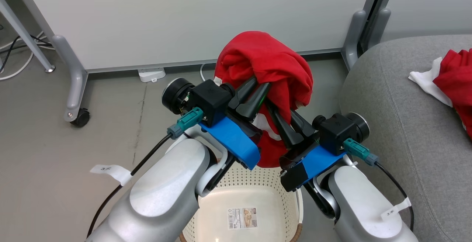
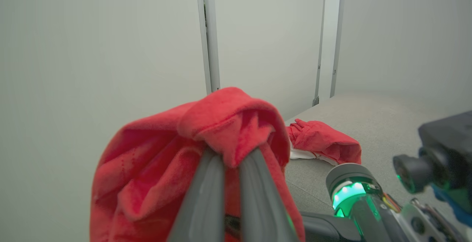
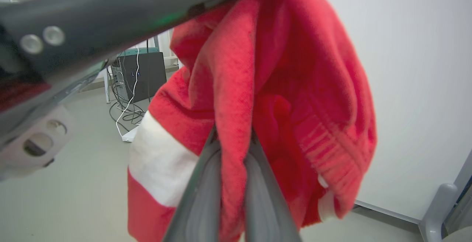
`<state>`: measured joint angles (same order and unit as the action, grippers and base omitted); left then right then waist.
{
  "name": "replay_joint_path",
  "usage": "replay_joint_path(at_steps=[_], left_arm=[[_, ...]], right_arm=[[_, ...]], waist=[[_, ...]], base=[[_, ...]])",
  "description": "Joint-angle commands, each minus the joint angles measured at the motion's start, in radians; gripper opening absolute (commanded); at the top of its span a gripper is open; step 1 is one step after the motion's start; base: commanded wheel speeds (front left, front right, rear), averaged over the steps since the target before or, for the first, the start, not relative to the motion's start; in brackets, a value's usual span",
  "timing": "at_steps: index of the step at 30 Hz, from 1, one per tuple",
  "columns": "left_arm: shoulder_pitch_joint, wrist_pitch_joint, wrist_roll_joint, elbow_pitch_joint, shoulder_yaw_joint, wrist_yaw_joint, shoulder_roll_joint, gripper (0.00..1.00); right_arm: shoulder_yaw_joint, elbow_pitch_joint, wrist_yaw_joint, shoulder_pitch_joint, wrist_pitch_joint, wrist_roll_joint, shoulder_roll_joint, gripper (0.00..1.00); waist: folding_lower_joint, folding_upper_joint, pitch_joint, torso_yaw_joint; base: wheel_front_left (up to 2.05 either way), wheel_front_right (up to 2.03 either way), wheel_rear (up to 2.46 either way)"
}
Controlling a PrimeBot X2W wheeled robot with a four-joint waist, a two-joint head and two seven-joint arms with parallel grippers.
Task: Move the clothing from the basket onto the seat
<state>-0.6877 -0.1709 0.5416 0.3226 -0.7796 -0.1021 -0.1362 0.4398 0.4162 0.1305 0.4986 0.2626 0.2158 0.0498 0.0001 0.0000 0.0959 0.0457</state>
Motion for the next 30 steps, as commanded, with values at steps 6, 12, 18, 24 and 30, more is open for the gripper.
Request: replay_joint_path(at_steps=[6,12,18,24,30], left_arm=[[-0.014,-0.005,-0.003,0.013,-0.005,0.015,-0.004,1.0],[-0.013,-0.008,-0.006,0.018,-0.012,0.022,-0.007,1.0],[-0.016,-0.015,-0.008,0.018,-0.015,0.027,-0.011,1.0],[-0.003,-0.017,-0.01,0.011,-0.017,0.035,-0.024,1.0],[0.012,-0.018,-0.011,0.004,-0.023,0.043,-0.036,1.0]], right_arm=[[-0.005,-0.009,0.001,0.001,0.003,0.005,0.001,0.0],[-0.012,-0.011,0.001,-0.005,0.003,0.004,0.001,0.0],[-0.027,-0.009,0.001,-0.015,0.003,-0.002,0.001,0.0],[-0.056,-0.011,0.001,-0.028,0.004,-0.011,0.001,0.0],[-0.097,-0.021,0.001,-0.042,0.004,-0.028,0.001,0.0]], waist=[[-0.0001,0.0,0.0,0.002],[-0.0001,0.0,0.002,0.004],[-0.0001,0.0,0.005,0.003],[-0.0001,0.0,0.008,-0.01],[-0.0001,0.0,0.02,-0.041]], base=[[0.0,0.0,0.0],[0.0,0.0,0.0],[0.0,0.0,0.0],[0.0,0.0,0.0],[0.0,0.0,0.0]])
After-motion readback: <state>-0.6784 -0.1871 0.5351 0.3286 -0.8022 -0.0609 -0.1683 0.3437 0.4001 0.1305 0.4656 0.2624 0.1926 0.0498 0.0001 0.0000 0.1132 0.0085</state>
